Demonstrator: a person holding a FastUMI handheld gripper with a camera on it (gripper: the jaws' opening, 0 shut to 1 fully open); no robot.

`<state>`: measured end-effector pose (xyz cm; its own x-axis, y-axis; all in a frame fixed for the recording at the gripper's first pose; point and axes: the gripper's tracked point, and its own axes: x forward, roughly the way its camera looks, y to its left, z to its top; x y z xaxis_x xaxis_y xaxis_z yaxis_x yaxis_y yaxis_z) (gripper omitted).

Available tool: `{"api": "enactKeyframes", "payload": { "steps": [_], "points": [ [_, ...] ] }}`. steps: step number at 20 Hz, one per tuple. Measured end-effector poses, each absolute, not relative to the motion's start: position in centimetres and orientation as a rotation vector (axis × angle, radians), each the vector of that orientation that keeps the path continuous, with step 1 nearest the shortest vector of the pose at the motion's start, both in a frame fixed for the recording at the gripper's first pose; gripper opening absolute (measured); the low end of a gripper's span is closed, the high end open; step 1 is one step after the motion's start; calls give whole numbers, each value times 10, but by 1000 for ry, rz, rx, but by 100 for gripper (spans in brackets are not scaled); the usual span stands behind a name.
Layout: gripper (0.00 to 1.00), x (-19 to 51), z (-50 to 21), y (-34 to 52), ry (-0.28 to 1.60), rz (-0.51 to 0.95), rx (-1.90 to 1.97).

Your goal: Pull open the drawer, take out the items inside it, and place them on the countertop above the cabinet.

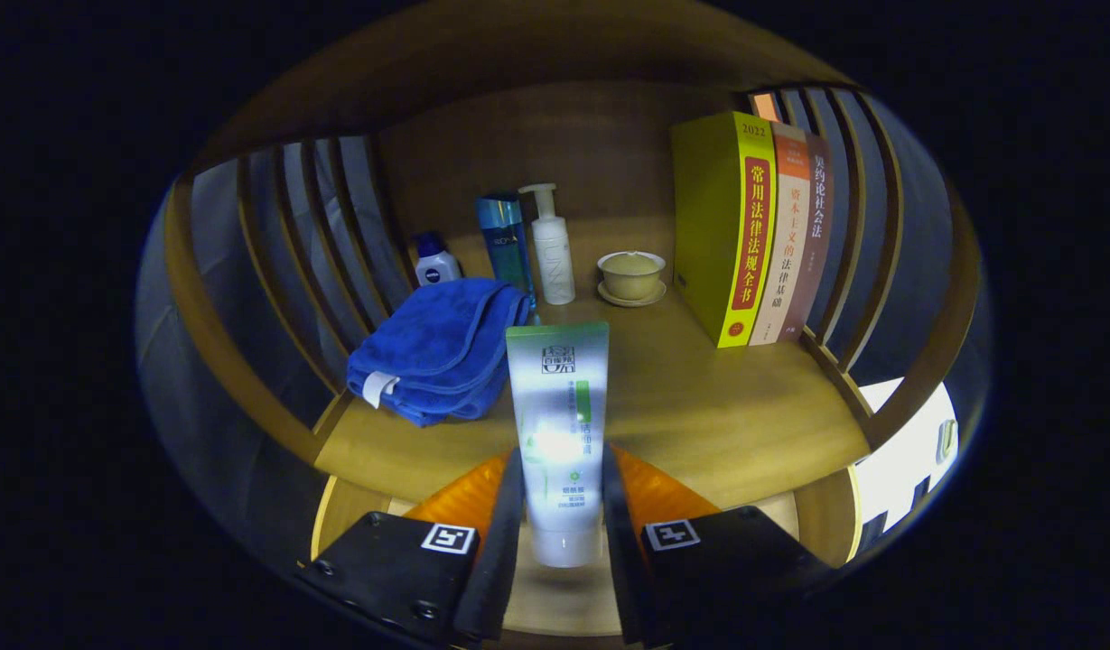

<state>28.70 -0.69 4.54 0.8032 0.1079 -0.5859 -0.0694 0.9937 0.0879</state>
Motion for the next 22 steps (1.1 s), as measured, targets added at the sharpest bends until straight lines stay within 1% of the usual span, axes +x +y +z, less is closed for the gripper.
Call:
{"api": "enactKeyframes", "payload": {
  "steps": [10,15,19,22],
  "points": [
    [55,325,11,-18,680,37,83],
    [56,330,3,-17,683,40,112],
    [60,330,3,-14,679,45,112],
    [60,329,4,-13,679,49,113]
  ]
}}
